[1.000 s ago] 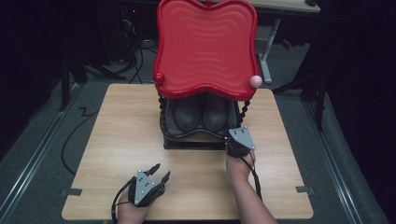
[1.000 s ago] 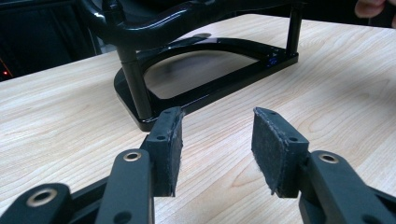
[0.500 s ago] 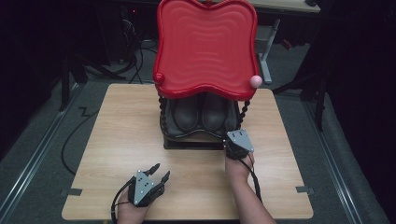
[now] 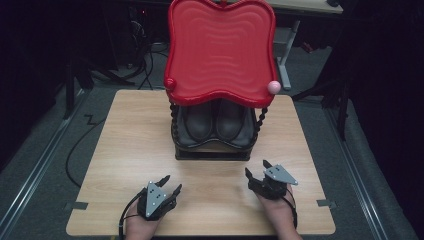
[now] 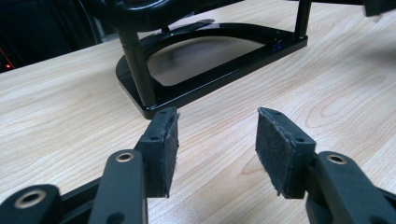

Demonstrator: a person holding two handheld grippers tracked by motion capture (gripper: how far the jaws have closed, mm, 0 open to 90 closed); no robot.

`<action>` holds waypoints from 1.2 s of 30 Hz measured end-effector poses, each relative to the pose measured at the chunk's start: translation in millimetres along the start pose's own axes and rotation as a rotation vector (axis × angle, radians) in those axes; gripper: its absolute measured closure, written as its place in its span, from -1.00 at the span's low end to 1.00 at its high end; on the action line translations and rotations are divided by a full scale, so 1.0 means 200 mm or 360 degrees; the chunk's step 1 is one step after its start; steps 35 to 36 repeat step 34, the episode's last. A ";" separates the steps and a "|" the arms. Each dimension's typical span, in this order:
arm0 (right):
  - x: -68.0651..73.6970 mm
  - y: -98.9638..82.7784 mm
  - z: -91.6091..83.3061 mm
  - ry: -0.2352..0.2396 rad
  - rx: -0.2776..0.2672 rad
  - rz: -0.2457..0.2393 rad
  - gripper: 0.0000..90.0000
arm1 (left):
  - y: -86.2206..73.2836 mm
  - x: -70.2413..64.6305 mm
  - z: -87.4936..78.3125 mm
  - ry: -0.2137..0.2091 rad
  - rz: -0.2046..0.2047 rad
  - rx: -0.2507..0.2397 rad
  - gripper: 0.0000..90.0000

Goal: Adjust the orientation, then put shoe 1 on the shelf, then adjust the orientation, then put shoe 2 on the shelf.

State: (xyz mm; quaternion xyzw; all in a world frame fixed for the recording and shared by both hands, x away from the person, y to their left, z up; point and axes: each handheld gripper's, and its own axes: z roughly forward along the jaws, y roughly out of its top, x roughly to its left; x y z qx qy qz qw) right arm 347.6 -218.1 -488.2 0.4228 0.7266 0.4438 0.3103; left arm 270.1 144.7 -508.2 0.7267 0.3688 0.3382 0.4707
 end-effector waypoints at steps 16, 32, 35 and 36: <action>-0.18 -0.13 -0.19 -0.0158 0.0031 0.0124 -0.65 | -0.07 0.24 -0.15 0.0083 -0.0105 0.0090 -0.05; -0.29 -0.15 -0.25 -0.0245 0.0025 0.0183 -0.64 | -0.20 0.50 -0.36 0.0245 -0.0326 0.0106 -0.38; -0.29 -0.15 -0.25 -0.0249 0.0024 0.0188 -0.64 | -0.20 0.50 -0.36 0.0246 -0.0326 0.0103 -0.40; -0.29 -0.15 -0.25 -0.0249 0.0024 0.0188 -0.64 | -0.20 0.50 -0.36 0.0246 -0.0326 0.0103 -0.40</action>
